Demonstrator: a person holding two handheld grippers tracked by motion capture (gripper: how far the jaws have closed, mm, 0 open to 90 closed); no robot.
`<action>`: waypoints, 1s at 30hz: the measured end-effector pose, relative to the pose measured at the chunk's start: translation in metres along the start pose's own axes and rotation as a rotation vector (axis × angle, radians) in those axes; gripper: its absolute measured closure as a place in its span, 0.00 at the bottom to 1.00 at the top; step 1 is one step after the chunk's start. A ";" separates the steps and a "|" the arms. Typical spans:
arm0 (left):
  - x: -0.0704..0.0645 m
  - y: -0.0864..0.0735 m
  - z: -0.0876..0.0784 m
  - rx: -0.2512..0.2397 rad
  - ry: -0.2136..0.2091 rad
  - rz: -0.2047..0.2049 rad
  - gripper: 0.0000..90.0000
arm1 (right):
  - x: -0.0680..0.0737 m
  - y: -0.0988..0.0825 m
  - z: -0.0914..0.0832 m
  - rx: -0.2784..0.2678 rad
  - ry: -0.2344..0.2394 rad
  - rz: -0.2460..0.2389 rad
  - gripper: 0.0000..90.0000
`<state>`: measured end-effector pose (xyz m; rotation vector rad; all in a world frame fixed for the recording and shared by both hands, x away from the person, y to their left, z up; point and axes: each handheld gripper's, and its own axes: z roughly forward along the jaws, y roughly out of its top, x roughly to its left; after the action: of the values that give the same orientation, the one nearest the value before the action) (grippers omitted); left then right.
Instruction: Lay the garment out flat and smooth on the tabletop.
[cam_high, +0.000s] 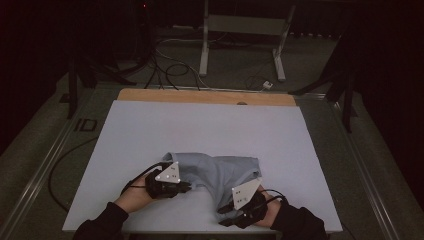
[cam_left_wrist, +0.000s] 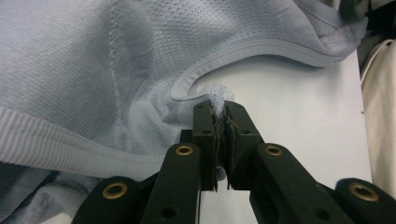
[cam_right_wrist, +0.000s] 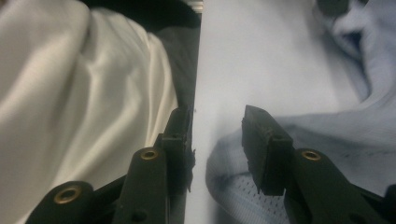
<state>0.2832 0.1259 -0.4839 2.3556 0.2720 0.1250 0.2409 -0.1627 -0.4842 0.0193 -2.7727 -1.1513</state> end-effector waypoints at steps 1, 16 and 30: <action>0.000 0.000 0.000 0.003 0.000 0.004 0.94 | -0.001 -0.001 0.003 0.017 -0.003 -0.003 0.70; 0.002 -0.004 -0.002 -0.007 0.009 -0.008 0.94 | -0.005 -0.012 0.020 0.110 -0.069 -0.016 0.93; 0.001 0.008 -0.023 -0.084 0.036 -0.007 0.95 | -0.008 0.012 -0.027 -0.074 -0.176 -0.019 0.95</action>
<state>0.2816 0.1359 -0.4614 2.2705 0.2867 0.1731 0.2525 -0.1726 -0.4584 -0.0665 -2.8829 -1.3202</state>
